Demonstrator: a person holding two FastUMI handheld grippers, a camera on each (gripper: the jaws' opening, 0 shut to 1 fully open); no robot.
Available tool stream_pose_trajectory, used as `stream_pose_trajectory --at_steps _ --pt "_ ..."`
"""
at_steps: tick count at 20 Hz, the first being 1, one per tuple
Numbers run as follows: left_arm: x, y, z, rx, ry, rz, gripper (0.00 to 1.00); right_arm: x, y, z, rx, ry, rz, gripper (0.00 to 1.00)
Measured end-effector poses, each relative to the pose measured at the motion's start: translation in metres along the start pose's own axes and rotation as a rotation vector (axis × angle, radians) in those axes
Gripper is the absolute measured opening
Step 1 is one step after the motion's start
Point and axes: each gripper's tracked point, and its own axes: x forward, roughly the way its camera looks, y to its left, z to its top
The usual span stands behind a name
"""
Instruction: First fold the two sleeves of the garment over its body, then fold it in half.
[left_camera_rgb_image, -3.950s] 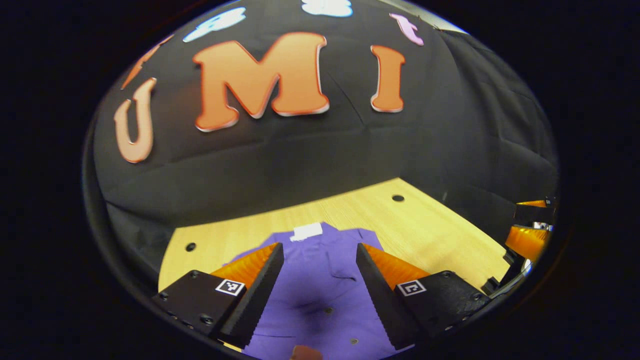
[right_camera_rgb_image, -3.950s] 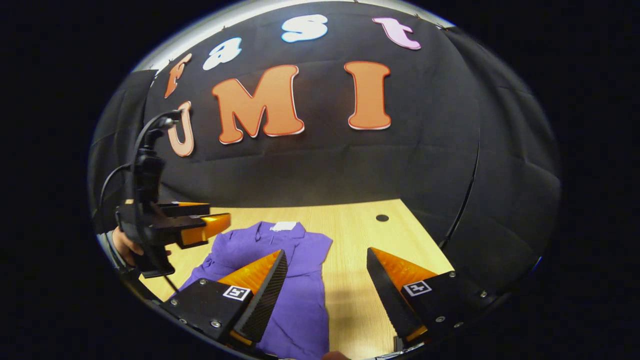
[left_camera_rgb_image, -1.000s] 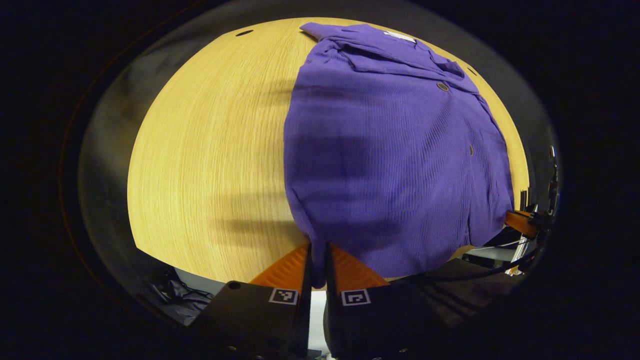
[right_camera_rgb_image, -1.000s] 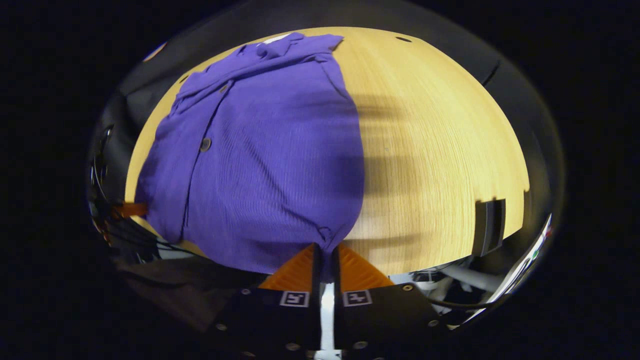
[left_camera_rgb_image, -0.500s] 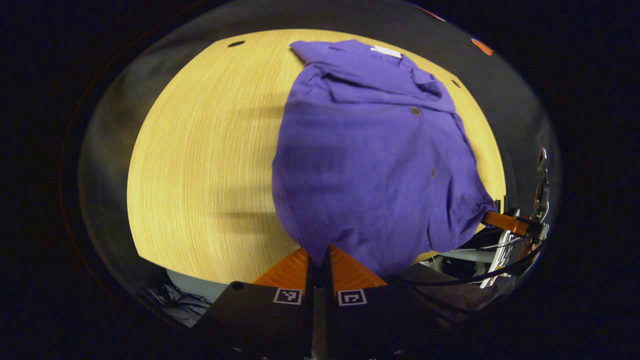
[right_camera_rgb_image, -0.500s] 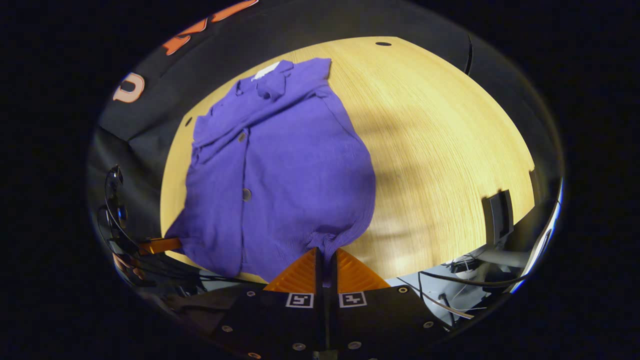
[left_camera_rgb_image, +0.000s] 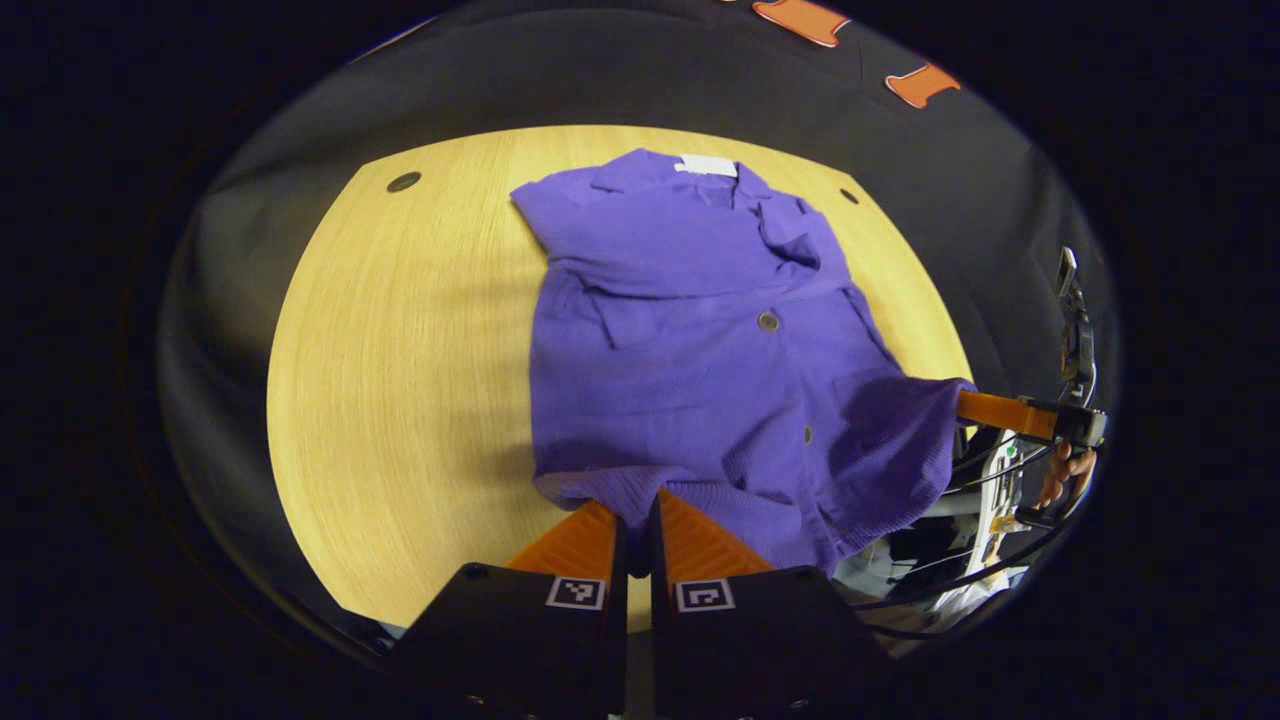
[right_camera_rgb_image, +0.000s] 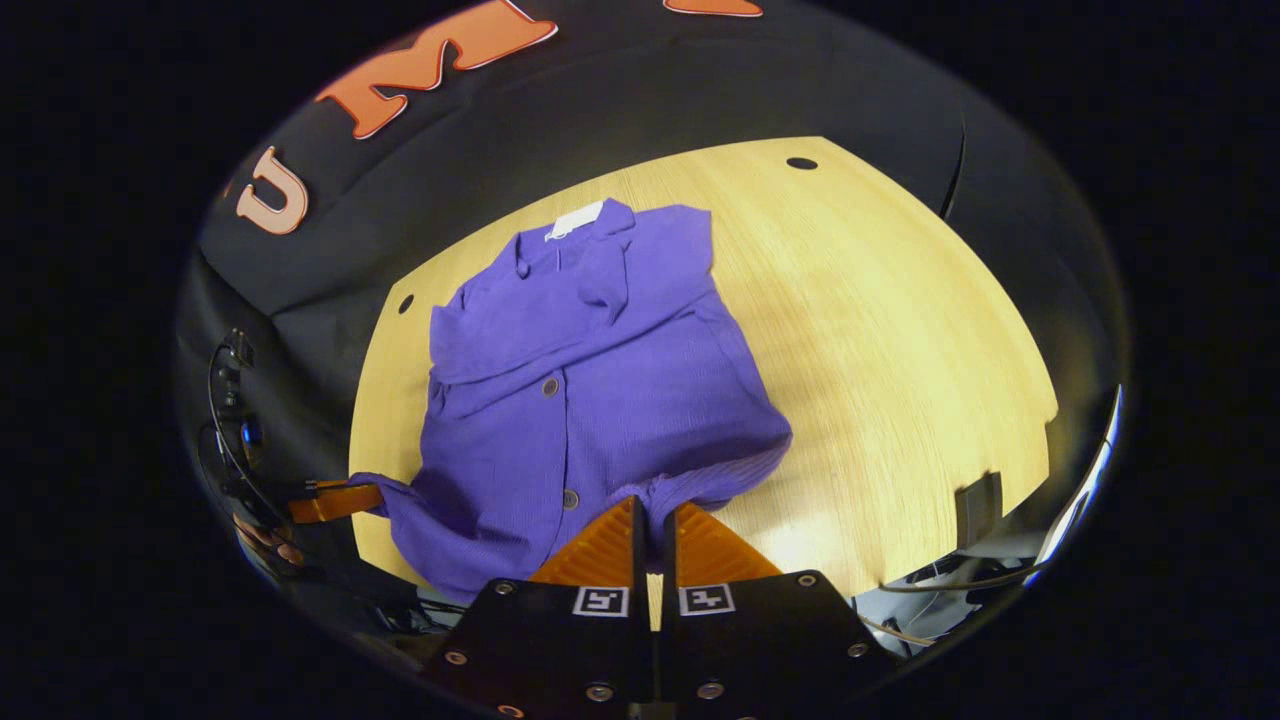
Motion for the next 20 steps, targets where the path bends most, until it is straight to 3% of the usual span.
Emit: stream_pose_trajectory --at_steps 7,13,20 --pt "-0.008 0.006 0.083 0.098 -0.075 -0.031 0.12 -0.013 0.019 0.066 0.013 -0.113 -0.026 0.04" --pt "-0.013 0.025 0.154 0.159 -0.155 0.072 0.12 -0.016 0.015 0.122 -0.032 -0.162 -0.032 0.04" --pt "0.006 0.038 0.231 0.097 -0.255 0.179 0.12 0.027 -0.005 0.184 -0.040 -0.126 0.026 0.04"
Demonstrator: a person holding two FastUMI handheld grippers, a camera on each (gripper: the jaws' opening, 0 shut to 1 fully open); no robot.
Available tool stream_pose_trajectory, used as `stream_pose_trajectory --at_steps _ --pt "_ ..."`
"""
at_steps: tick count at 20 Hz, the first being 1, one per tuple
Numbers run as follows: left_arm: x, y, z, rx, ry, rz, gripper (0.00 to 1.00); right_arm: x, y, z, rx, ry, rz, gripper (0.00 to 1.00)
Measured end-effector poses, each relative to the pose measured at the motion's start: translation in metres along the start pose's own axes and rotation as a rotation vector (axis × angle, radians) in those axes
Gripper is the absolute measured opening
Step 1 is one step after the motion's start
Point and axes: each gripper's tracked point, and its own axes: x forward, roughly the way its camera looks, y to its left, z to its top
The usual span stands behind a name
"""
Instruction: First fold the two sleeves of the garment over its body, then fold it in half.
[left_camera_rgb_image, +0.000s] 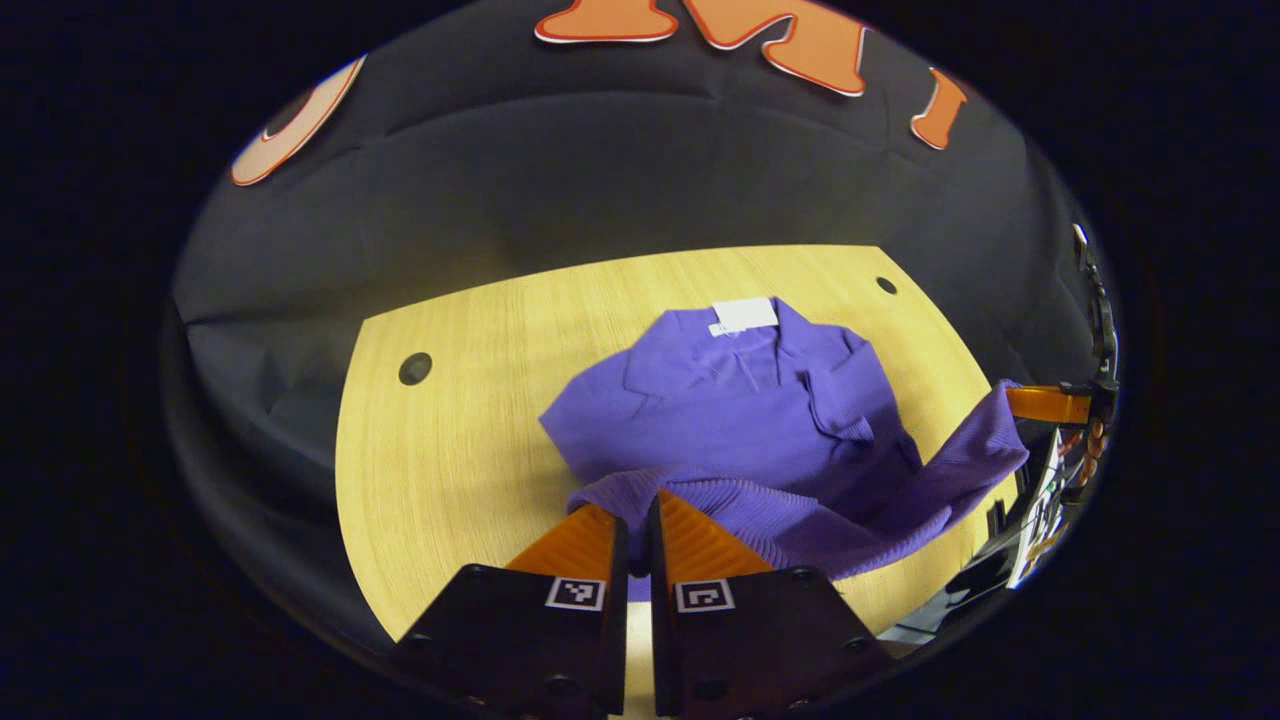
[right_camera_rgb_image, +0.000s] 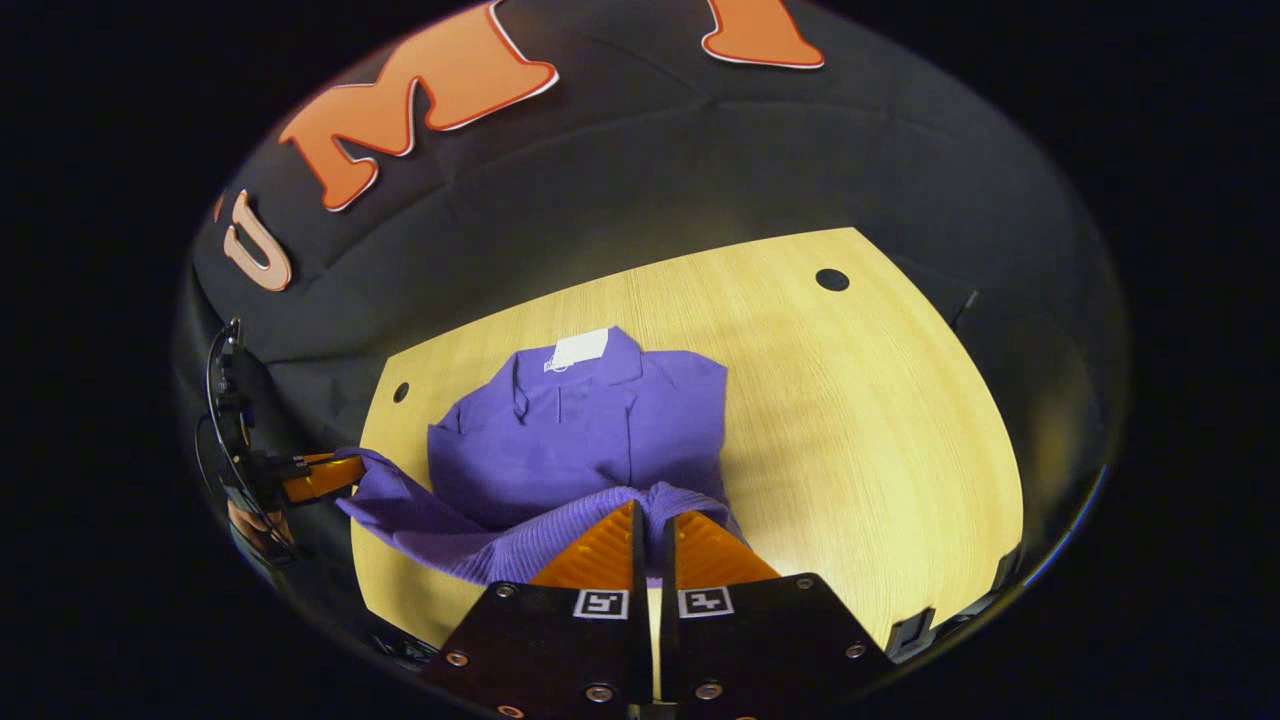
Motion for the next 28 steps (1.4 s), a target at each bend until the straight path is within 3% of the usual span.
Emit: stream_pose_trajectory --at_steps 5,10,15,17,18,19,22,23,24,25,26,28 --pt "0.035 0.012 0.042 -0.016 -0.094 0.134 0.11 0.047 -0.018 0.044 0.014 0.014 0.023 0.04" --pt "0.067 0.019 0.061 -0.042 -0.142 0.210 0.11 0.097 -0.017 0.065 0.040 0.059 0.054 0.04" --pt "0.088 0.033 0.067 -0.121 -0.153 0.235 0.13 0.135 -0.014 0.080 0.100 0.071 0.079 0.04" --pt "0.089 0.038 0.076 -0.120 -0.194 0.256 0.22 0.143 -0.011 0.088 0.140 0.051 0.085 0.09" --pt "0.086 0.036 0.080 -0.126 -0.214 0.249 0.35 0.145 -0.006 0.094 0.154 0.034 0.102 0.13" --pt "0.084 0.034 0.082 -0.134 -0.225 0.246 0.38 0.145 -0.002 0.099 0.170 0.018 0.114 0.15" --pt "0.069 0.039 0.083 -0.144 -0.256 0.282 0.80 0.139 -0.001 0.112 0.193 -0.022 0.124 0.34" --pt "0.063 0.045 0.088 -0.135 -0.282 0.301 0.78 0.134 -0.003 0.116 0.190 -0.043 0.116 0.39" --pt "0.049 0.046 0.097 -0.126 -0.326 0.301 0.80 0.128 -0.005 0.119 0.183 -0.061 0.107 0.33" --pt "0.037 0.045 0.106 -0.116 -0.372 0.306 0.80 0.122 -0.008 0.121 0.173 -0.079 0.091 0.58" --pt "0.020 0.045 0.113 -0.106 -0.417 0.313 0.80 0.112 -0.010 0.122 0.155 -0.101 0.073 0.53" --pt "-0.011 0.050 0.121 -0.086 -0.483 0.329 0.88 0.088 -0.009 0.128 0.095 -0.180 0.051 0.62"
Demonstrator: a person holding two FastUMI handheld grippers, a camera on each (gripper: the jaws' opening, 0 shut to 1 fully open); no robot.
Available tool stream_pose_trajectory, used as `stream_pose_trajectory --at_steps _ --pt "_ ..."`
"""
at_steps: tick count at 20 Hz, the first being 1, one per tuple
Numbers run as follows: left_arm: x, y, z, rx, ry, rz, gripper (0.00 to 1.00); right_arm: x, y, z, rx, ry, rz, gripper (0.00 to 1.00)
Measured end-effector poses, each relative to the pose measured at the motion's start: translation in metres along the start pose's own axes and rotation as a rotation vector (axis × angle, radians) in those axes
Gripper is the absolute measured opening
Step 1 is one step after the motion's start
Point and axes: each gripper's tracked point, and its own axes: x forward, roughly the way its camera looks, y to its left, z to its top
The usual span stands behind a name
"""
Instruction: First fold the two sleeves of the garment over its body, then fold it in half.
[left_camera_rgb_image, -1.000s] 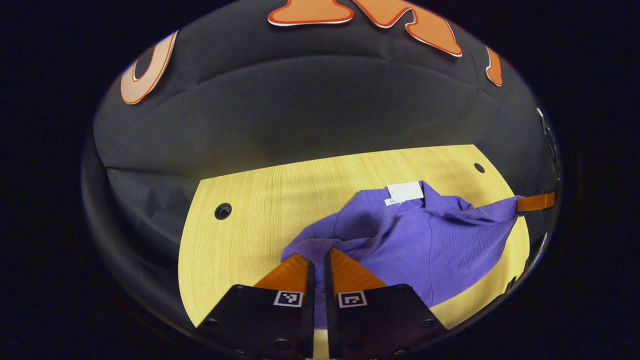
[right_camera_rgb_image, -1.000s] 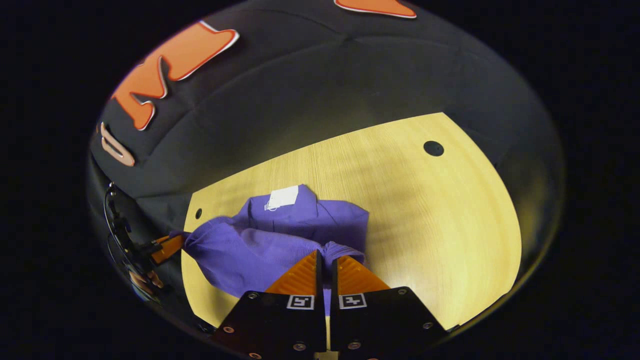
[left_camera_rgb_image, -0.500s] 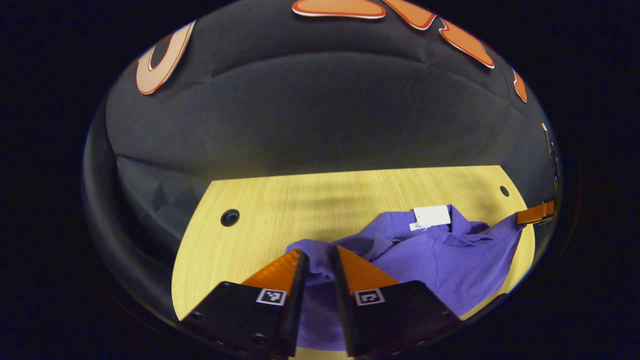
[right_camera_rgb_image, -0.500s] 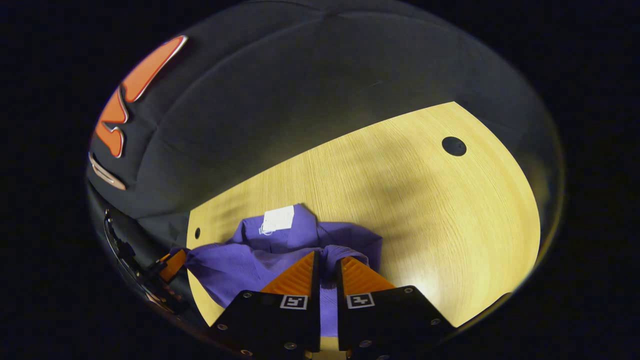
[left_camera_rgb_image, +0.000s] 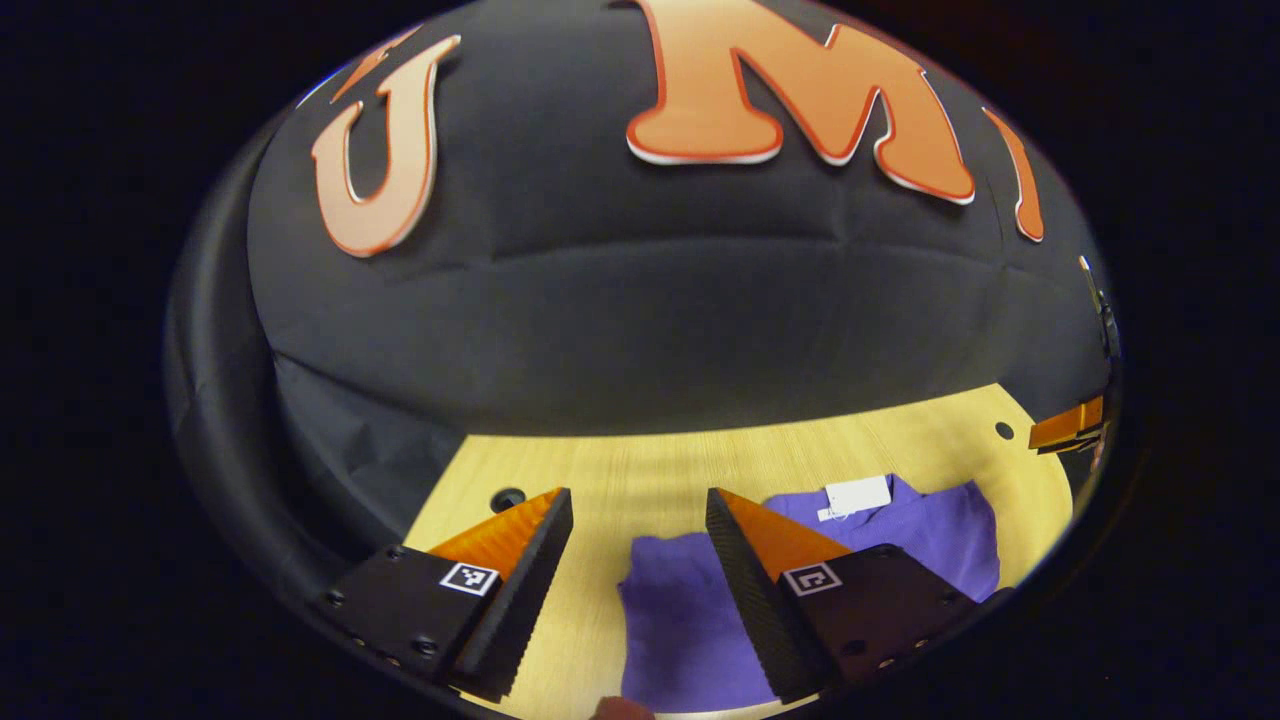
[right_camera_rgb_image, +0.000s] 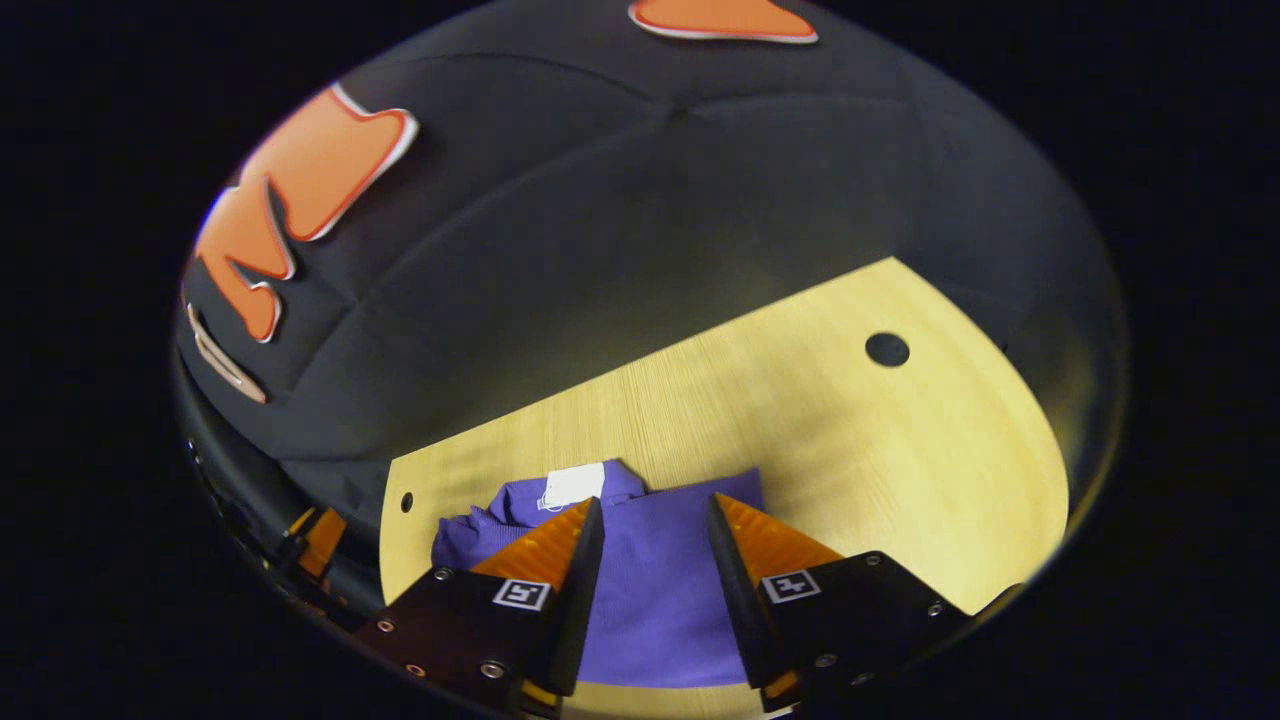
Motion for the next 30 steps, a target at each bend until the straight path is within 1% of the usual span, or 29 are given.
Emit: stream_pose_trajectory --at_steps 1,2,3,4,6,7,10,11,13,14,16,17,19,21,23,24,26,27,28,29,30 --pt "-0.009 -0.004 0.008 -0.003 -0.024 0.002 0.89 -0.013 0.004 0.005 -0.034 -0.044 -0.005 0.66" --pt "-0.017 -0.005 0.013 -0.017 -0.054 -0.002 0.88 -0.029 0.008 0.010 -0.065 -0.091 -0.015 0.74" --pt "-0.028 -0.005 0.019 -0.040 -0.083 -0.011 0.89 -0.044 0.013 0.015 -0.094 -0.140 -0.024 0.78" --pt "-0.039 -0.005 0.023 -0.066 -0.103 -0.024 0.88 -0.059 0.017 0.018 -0.120 -0.188 -0.038 0.86" --pt "-0.070 -0.004 0.035 -0.121 -0.156 -0.070 0.89 -0.088 0.028 0.019 -0.167 -0.261 -0.050 0.92" --pt "-0.083 -0.006 0.037 -0.131 -0.178 -0.092 0.89 -0.099 0.034 0.016 -0.182 -0.281 -0.055 0.94" --pt "-0.127 -0.003 0.050 -0.133 -0.258 -0.123 0.89 -0.133 0.053 0.003 -0.197 -0.342 -0.050 0.95" --pt "-0.141 -0.004 0.054 -0.121 -0.290 -0.142 0.89 -0.145 0.058 0.001 -0.208 -0.372 -0.056 0.95" --pt "-0.164 -0.005 0.054 -0.103 -0.333 -0.152 0.90 -0.168 0.064 -0.006 -0.219 -0.427 -0.092 0.94" --pt "-0.174 -0.002 0.050 -0.114 -0.344 -0.138 0.90 -0.180 0.071 -0.009 -0.222 -0.460 -0.098 0.95" --pt "-0.198 -0.007 0.048 -0.166 -0.363 -0.194 0.92 -0.203 0.083 -0.018 -0.227 -0.498 -0.098 0.95" --pt "-0.207 0.000 0.044 -0.175 -0.375 -0.207 0.92 -0.213 0.087 -0.021 -0.228 -0.517 -0.106 0.95" --pt "-0.224 0.010 0.048 -0.162 -0.403 -0.224 0.92 -0.227 0.095 -0.034 -0.229 -0.527 -0.110 0.94" --pt "-0.239 0.023 0.047 -0.155 -0.435 -0.211 0.92 -0.242 0.113 -0.041 -0.245 -0.572 -0.073 0.94" --pt "-0.254 0.028 0.047 -0.156 -0.475 -0.212 0.95 -0.256 0.121 -0.049 -0.268 -0.602 -0.071 0.94" --pt "-0.263 0.027 0.046 -0.154 -0.489 -0.228 0.95 -0.260 0.122 -0.056 -0.281 -0.598 -0.083 0.94" --pt "-0.278 0.028 0.049 -0.129 -0.523 -0.233 0.95 -0.266 0.127 -0.065 -0.296 -0.593 -0.082 0.94" --pt "-0.284 0.028 0.046 -0.111 -0.526 -0.217 0.97 -0.270 0.132 -0.068 -0.294 -0.596 -0.068 0.94" --pt "-0.289 0.030 0.044 -0.096 -0.523 -0.200 0.94 -0.273 0.137 -0.070 -0.292 -0.599 -0.055 0.94" --pt "-0.295 0.026 0.041 -0.087 -0.523 -0.202 0.96 -0.277 0.137 -0.072 -0.284 -0.597 -0.051 0.94" --pt "-0.301 0.022 0.039 -0.085 -0.526 -0.199 0.96 -0.282 0.142 -0.073 -0.288 -0.608 -0.032 0.94"
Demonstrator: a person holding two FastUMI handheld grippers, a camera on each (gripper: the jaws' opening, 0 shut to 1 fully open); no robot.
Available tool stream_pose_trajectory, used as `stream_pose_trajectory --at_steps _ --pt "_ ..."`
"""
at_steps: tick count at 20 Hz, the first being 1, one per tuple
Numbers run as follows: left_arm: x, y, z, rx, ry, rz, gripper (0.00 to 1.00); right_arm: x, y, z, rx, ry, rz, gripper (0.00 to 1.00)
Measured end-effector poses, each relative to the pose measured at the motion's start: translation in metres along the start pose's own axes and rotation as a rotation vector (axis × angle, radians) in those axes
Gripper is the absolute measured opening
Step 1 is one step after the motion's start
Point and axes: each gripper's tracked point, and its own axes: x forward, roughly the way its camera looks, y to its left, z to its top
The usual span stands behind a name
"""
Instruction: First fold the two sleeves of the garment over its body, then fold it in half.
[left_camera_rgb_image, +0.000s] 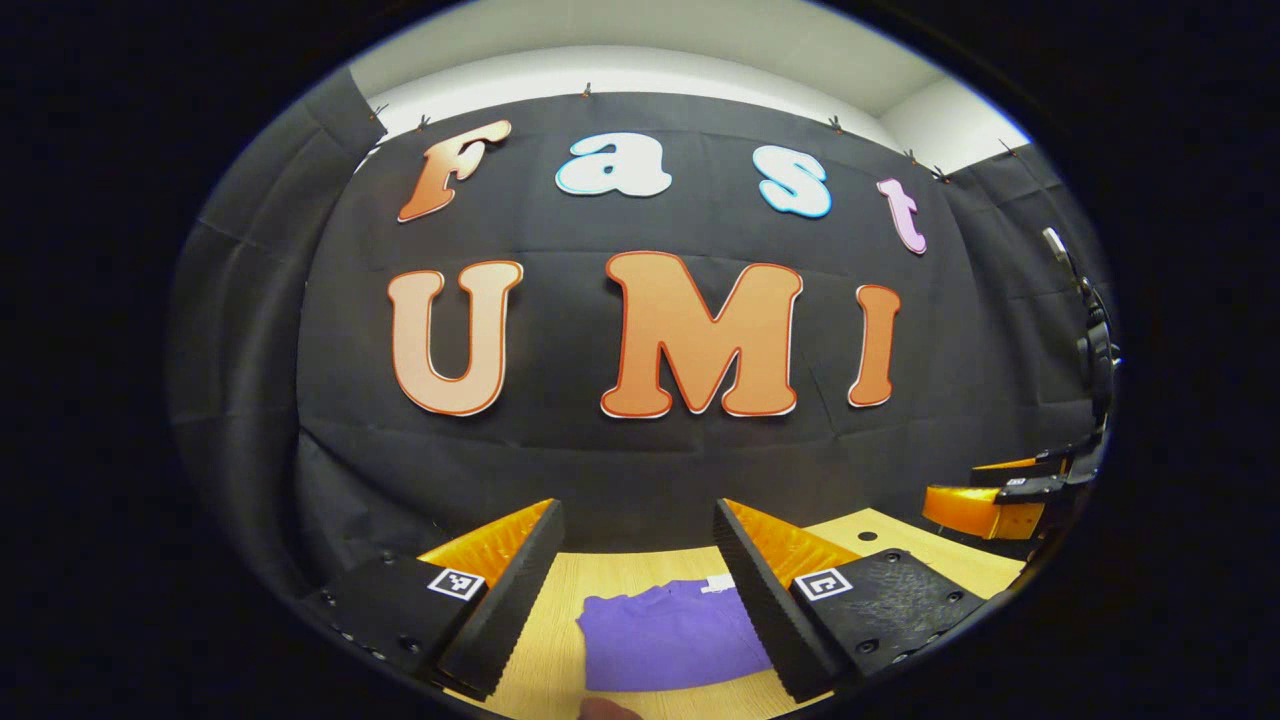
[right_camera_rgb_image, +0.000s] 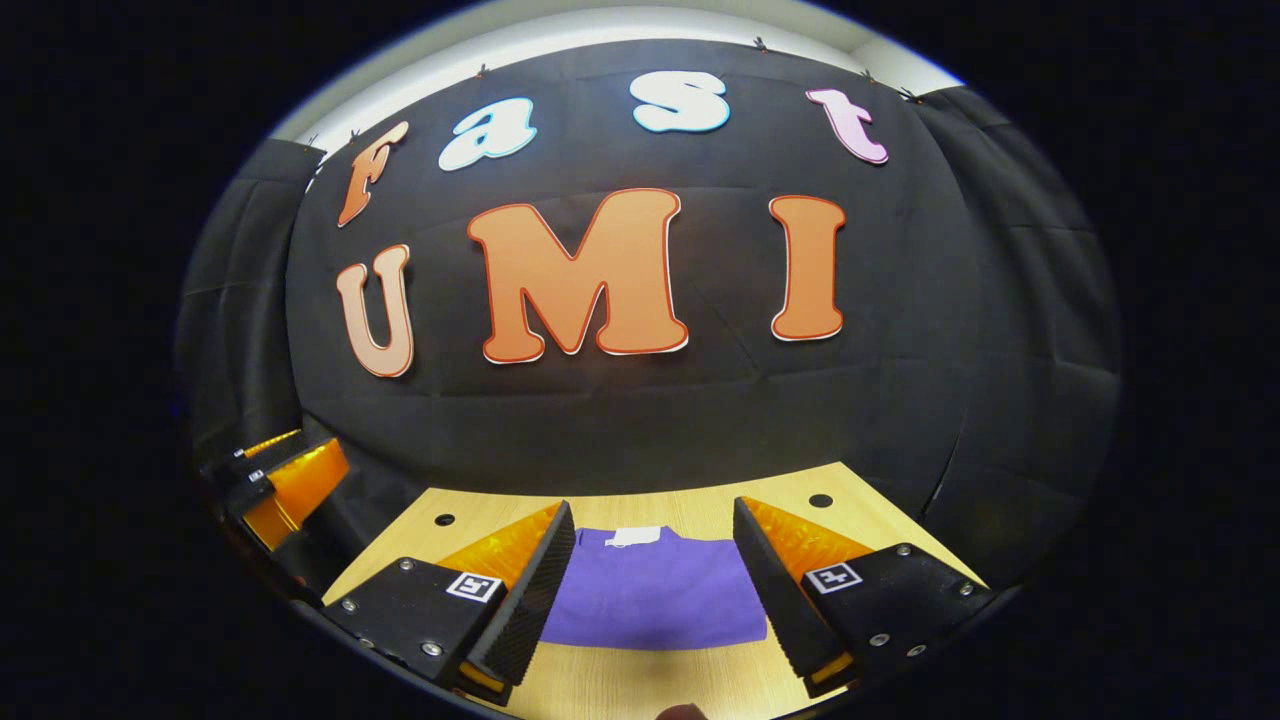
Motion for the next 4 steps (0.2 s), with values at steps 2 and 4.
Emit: stream_pose_trajectory --at_steps 2,4 --pt "-0.011 -0.003 0.003 0.004 -0.011 0.015 0.96 -0.007 0.000 0.007 -0.024 -0.026 0.016 0.94" --pt "-0.022 -0.010 0.005 0.008 -0.020 0.037 0.96 -0.011 -0.005 0.002 -0.050 -0.030 0.046 0.94"
